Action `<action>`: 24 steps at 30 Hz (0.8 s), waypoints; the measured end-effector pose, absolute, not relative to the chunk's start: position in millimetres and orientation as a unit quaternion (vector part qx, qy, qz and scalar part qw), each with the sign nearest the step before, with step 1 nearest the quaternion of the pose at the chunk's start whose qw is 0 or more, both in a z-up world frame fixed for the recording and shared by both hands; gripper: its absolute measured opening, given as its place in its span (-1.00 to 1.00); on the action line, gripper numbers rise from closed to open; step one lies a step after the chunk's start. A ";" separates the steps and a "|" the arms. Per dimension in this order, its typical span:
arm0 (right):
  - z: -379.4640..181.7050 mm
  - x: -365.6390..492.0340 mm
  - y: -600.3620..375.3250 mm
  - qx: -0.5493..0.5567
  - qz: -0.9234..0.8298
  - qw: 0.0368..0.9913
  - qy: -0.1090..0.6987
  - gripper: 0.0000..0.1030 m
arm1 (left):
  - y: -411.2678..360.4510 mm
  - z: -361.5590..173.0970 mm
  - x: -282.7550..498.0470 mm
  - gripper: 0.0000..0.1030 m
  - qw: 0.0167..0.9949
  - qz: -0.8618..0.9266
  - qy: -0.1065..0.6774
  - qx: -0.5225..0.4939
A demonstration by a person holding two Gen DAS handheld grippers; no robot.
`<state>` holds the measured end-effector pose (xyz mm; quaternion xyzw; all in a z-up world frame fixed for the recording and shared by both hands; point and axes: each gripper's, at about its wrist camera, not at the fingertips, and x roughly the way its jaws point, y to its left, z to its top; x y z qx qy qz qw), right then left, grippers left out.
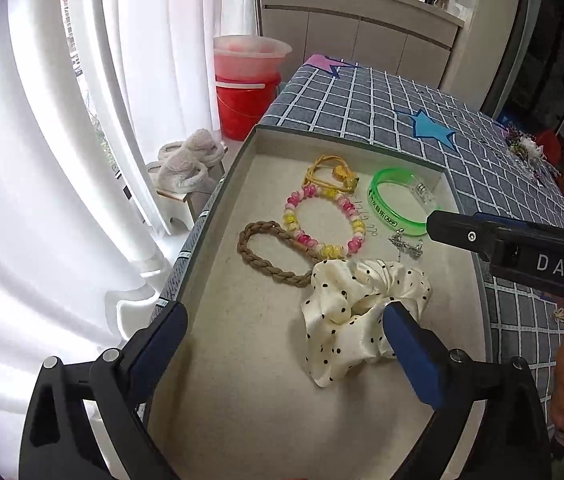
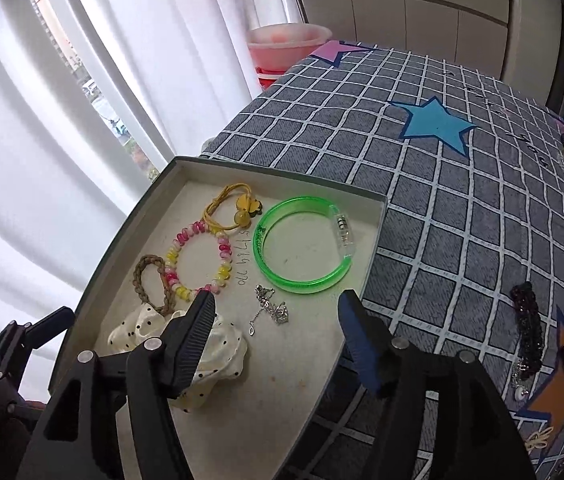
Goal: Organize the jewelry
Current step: 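Withdraw both open tools from the tray back over the table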
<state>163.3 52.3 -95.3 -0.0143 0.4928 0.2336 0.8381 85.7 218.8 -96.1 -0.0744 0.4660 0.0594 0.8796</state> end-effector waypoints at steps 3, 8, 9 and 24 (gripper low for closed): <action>-90.5 159.4 44.9 -0.008 0.229 0.841 0.491 0.34 | 217.9 -94.1 83.1 1.00 0.880 0.061 0.464 -0.075; -81.7 151.3 32.5 0.006 0.228 0.844 0.485 0.55 | 217.6 -89.5 75.8 1.00 0.885 0.065 0.456 -0.072; -80.5 149.9 31.0 0.009 0.228 0.845 0.483 0.55 | 217.0 -88.5 74.3 1.00 0.885 0.066 0.455 -0.070; -62.8 108.4 -36.9 0.075 0.216 0.853 0.468 0.99 | 166.8 -52.2 55.8 1.00 0.898 0.021 0.437 -0.041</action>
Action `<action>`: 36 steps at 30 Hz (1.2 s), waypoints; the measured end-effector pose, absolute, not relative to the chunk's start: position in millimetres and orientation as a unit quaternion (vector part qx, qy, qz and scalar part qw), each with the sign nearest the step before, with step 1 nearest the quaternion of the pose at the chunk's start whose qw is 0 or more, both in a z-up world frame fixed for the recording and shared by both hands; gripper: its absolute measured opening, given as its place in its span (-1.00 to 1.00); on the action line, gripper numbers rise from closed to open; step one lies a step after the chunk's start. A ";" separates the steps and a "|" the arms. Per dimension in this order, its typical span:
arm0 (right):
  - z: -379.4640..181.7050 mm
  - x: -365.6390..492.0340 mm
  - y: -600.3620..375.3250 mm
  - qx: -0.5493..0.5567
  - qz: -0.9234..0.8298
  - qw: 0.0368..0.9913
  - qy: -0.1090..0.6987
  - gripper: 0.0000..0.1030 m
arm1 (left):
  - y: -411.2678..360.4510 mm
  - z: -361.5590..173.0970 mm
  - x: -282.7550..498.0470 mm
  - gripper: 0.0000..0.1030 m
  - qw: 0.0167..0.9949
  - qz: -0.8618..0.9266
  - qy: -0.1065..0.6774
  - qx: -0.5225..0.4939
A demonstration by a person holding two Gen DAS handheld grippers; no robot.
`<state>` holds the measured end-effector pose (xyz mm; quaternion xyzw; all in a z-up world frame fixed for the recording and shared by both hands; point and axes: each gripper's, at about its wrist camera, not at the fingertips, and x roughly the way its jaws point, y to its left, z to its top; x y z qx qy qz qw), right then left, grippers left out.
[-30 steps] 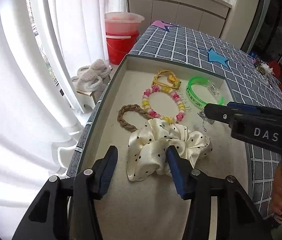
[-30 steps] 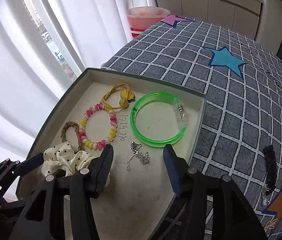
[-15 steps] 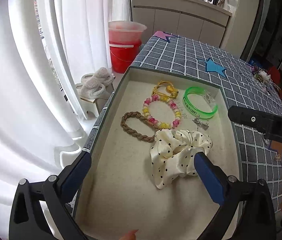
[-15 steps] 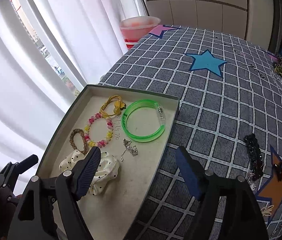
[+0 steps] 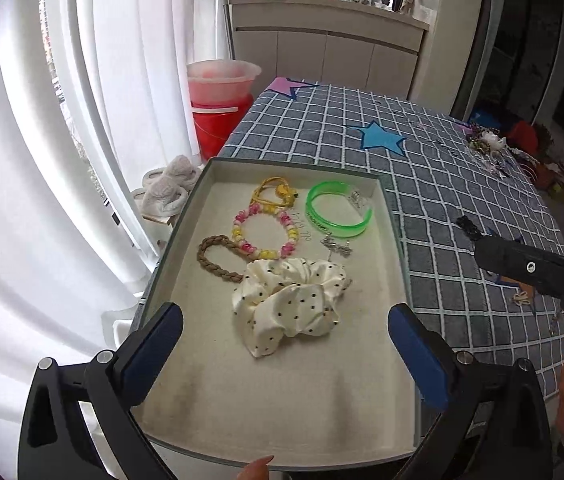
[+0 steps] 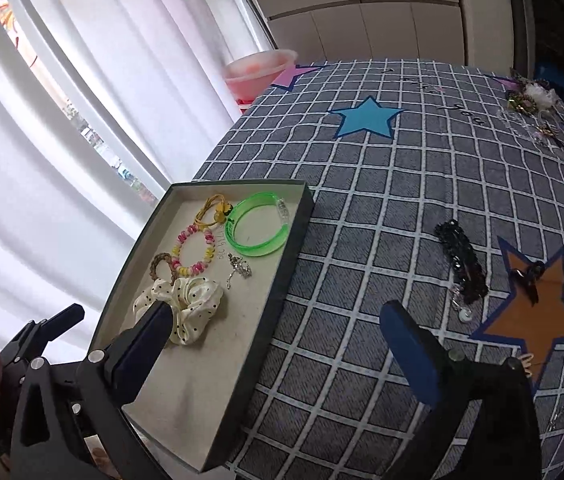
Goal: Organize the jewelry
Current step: 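Withdraw both open tools from the tray back over the table, then grasp the black beaded hair clip with the left tool while the right tool grasps the silver spiked hair clip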
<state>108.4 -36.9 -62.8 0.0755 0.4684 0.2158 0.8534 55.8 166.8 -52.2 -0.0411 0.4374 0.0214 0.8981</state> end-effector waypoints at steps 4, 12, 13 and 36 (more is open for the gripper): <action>-55.8 92.9 -69.8 0.073 0.197 0.857 0.470 0.99 | 139.9 -43.1 55.7 1.00 0.900 -0.001 0.435 -0.031; -54.2 66.2 -156.6 0.080 0.120 0.873 0.465 0.99 | 79.9 -34.1 62.4 1.00 0.898 -0.039 0.437 -0.017; -56.5 62.7 -166.6 0.078 0.109 0.875 0.466 0.99 | 73.8 -35.4 64.5 1.00 0.896 -0.045 0.441 -0.018; -121.1 20.2 -275.9 0.124 -0.073 0.859 0.491 0.99 | -30.6 -81.9 138.4 1.00 0.864 -0.057 0.499 -0.027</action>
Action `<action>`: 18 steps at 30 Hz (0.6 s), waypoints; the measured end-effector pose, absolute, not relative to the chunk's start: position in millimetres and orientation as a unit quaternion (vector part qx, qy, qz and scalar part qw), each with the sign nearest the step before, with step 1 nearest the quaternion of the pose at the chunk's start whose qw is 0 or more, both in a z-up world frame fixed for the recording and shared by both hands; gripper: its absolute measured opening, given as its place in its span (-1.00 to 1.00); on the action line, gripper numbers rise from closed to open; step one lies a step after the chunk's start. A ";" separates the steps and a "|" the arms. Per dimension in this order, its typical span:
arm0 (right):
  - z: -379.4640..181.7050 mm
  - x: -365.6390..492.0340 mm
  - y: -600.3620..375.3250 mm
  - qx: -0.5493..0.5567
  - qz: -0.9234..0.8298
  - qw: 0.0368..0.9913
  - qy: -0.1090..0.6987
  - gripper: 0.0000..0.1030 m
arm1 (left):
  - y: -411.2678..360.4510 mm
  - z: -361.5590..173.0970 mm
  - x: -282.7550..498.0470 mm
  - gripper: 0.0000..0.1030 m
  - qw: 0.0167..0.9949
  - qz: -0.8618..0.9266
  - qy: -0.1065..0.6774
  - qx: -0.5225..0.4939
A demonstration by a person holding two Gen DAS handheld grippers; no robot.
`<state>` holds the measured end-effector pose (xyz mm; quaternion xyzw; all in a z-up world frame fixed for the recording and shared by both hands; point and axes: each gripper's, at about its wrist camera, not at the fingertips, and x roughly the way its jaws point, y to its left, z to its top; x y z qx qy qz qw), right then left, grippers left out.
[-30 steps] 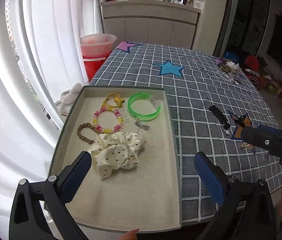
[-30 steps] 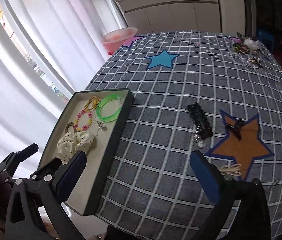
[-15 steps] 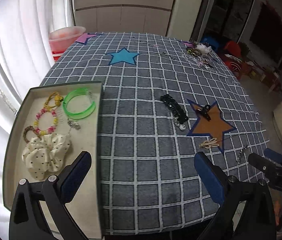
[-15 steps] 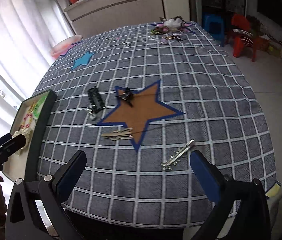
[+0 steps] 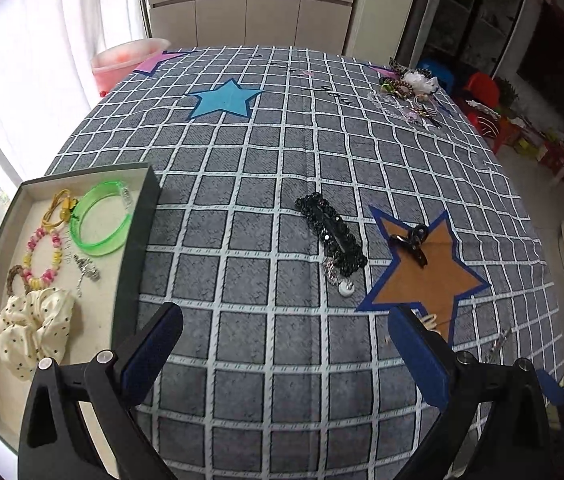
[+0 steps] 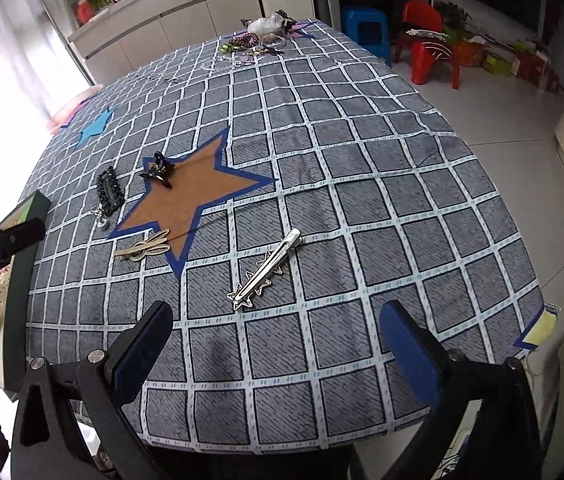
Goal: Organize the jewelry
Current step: 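Grasp the black beaded hair clip with the left tool while the right tool grasps the silver spiked hair clip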
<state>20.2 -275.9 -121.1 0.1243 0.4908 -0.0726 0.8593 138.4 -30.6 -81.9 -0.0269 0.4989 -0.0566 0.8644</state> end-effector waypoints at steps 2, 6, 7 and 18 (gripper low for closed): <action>-125.6 24.6 -272.4 0.124 -0.082 0.859 0.490 0.99 | -35.7 -84.8 147.8 1.00 0.864 -0.055 0.500 -0.026; -132.6 33.6 -267.5 0.123 -0.099 0.860 0.486 0.90 | -44.9 -90.8 169.1 1.00 0.863 -0.052 0.501 -0.029; -134.0 35.5 -266.5 0.120 -0.106 0.860 0.485 0.83 | -47.5 -92.7 174.1 1.00 0.862 -0.053 0.504 -0.028; -145.3 49.7 -262.7 0.086 -0.136 0.862 0.481 0.65 | -69.7 -119.6 219.4 0.87 0.842 -0.037 0.538 -0.028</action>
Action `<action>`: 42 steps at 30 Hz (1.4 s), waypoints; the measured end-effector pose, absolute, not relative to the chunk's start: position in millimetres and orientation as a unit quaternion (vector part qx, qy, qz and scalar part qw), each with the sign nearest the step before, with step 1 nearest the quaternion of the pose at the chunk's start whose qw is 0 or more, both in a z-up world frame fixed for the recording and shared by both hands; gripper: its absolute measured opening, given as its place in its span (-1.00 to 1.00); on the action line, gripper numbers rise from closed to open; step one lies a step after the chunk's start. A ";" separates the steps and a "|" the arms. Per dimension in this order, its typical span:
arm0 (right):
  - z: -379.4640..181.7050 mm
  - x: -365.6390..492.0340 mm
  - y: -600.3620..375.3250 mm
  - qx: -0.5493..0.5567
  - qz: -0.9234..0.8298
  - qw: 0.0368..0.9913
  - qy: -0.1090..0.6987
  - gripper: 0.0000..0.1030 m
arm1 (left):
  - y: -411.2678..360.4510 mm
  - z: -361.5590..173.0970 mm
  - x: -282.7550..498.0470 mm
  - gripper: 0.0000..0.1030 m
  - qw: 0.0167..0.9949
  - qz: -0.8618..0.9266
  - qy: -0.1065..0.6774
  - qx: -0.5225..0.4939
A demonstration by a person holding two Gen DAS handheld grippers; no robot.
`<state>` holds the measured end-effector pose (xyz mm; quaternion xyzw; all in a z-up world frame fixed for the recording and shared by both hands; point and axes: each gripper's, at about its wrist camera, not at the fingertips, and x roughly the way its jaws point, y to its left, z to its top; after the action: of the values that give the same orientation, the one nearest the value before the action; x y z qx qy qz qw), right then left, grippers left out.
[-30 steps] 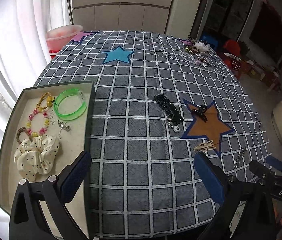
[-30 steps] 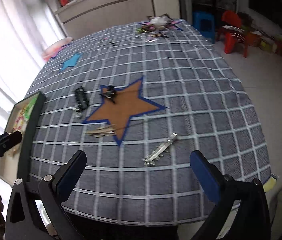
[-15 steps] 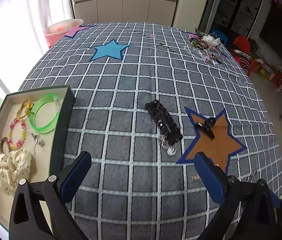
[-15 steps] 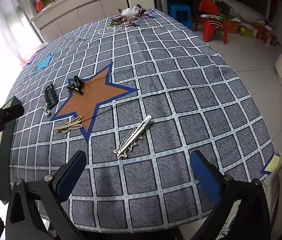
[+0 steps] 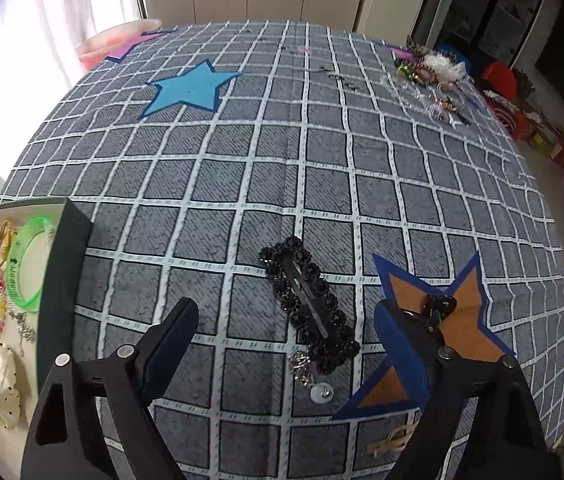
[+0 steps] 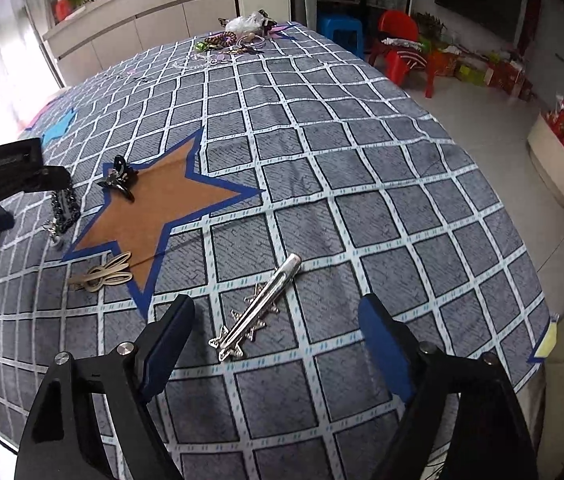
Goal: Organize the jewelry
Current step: 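Grasp the black beaded hair clip with the left tool while the right tool grasps the silver spiked hair clip, then carry both hair clips into the white tray and open both tools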
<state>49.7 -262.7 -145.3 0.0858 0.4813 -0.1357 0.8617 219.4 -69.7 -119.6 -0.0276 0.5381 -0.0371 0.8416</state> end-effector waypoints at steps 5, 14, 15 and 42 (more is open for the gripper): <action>-144.8 50.9 -257.3 0.070 -0.133 0.868 0.474 0.54 | -78.9 -128.3 225.5 0.61 0.836 -0.025 0.547 -0.012; -139.2 52.3 -256.9 0.062 -0.118 0.873 0.469 -0.49 | -83.3 -124.8 224.2 -0.15 0.841 -0.042 0.539 0.011; -138.8 52.7 -257.4 0.060 -0.117 0.873 0.469 -0.63 | -83.2 -124.7 224.3 -0.15 0.841 -0.048 0.539 0.010; -103.3 34.0 -288.3 0.139 -0.046 0.892 0.427 -0.63 | -75.0 -58.5 148.7 -0.16 0.873 -0.145 0.464 0.038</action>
<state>34.0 -288.3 -103.3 0.1387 0.4268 -0.0465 0.8924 148.7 -75.0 -58.5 0.0379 0.4637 -0.1446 0.8733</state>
